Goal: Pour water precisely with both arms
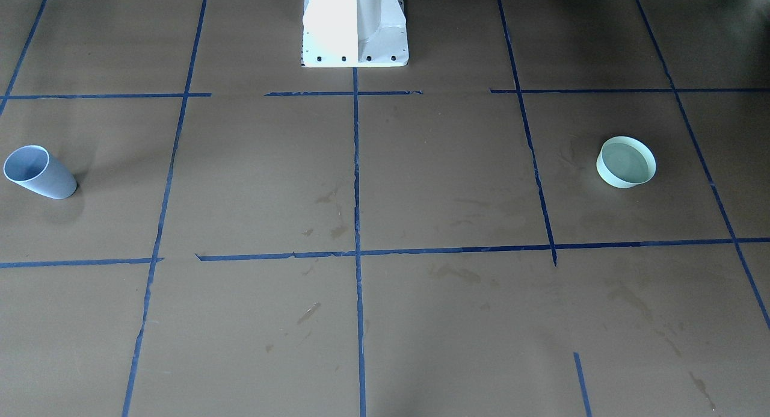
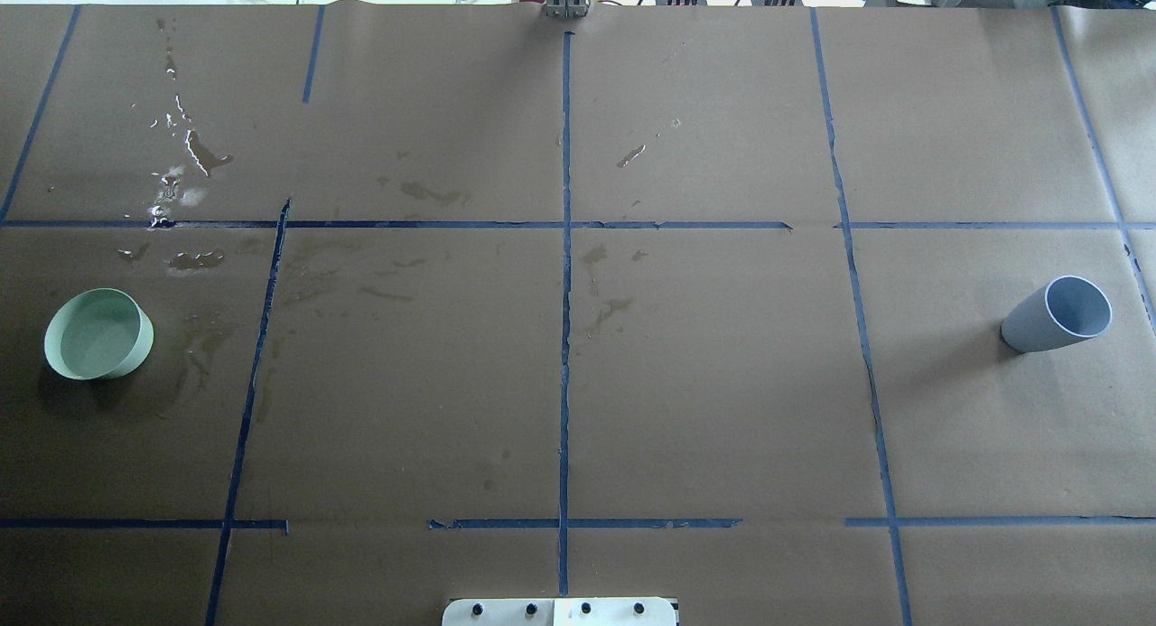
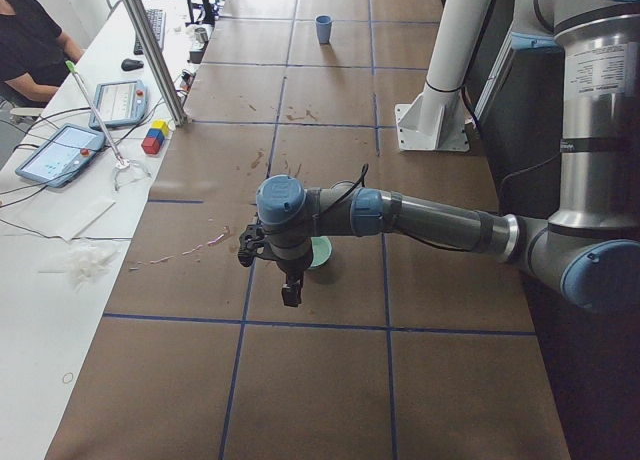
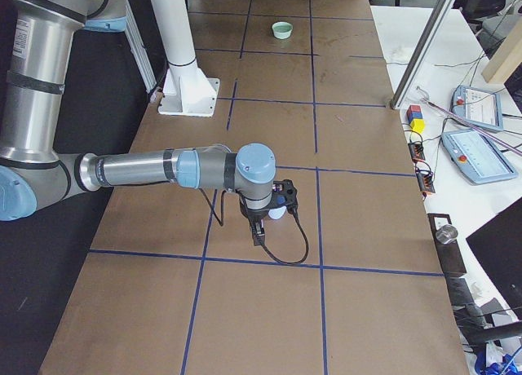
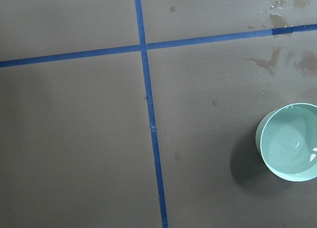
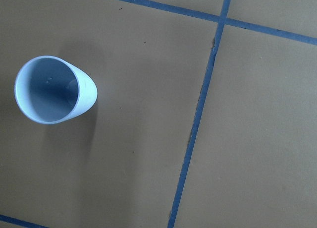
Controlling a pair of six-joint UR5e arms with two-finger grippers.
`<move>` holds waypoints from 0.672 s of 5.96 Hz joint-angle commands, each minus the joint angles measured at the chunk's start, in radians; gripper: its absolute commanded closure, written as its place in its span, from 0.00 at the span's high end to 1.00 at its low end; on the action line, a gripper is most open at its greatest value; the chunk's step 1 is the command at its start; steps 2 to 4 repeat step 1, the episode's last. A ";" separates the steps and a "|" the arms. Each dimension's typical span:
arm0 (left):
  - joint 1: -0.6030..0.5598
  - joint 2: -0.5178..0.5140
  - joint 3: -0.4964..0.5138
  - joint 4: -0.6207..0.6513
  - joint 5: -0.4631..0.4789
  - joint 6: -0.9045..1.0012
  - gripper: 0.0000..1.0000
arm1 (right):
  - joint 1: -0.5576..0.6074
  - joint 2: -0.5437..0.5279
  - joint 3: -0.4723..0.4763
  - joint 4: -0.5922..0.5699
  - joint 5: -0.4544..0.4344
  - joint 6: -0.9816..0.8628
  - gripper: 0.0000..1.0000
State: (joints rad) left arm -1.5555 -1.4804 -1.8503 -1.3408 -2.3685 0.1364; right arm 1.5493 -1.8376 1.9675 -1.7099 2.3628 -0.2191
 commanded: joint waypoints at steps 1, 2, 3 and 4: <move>0.000 0.017 -0.001 -0.001 0.003 0.000 1.00 | 0.000 -0.003 -0.001 0.001 0.003 -0.005 1.00; 0.000 0.017 -0.001 -0.001 0.003 0.000 1.00 | 0.000 -0.003 -0.001 0.001 0.003 -0.005 1.00; 0.000 0.017 -0.001 -0.001 0.003 0.000 1.00 | 0.000 -0.003 -0.001 0.001 0.003 -0.005 1.00; 0.000 0.017 -0.001 -0.001 0.003 0.000 1.00 | 0.000 -0.003 -0.001 0.001 0.003 -0.005 1.00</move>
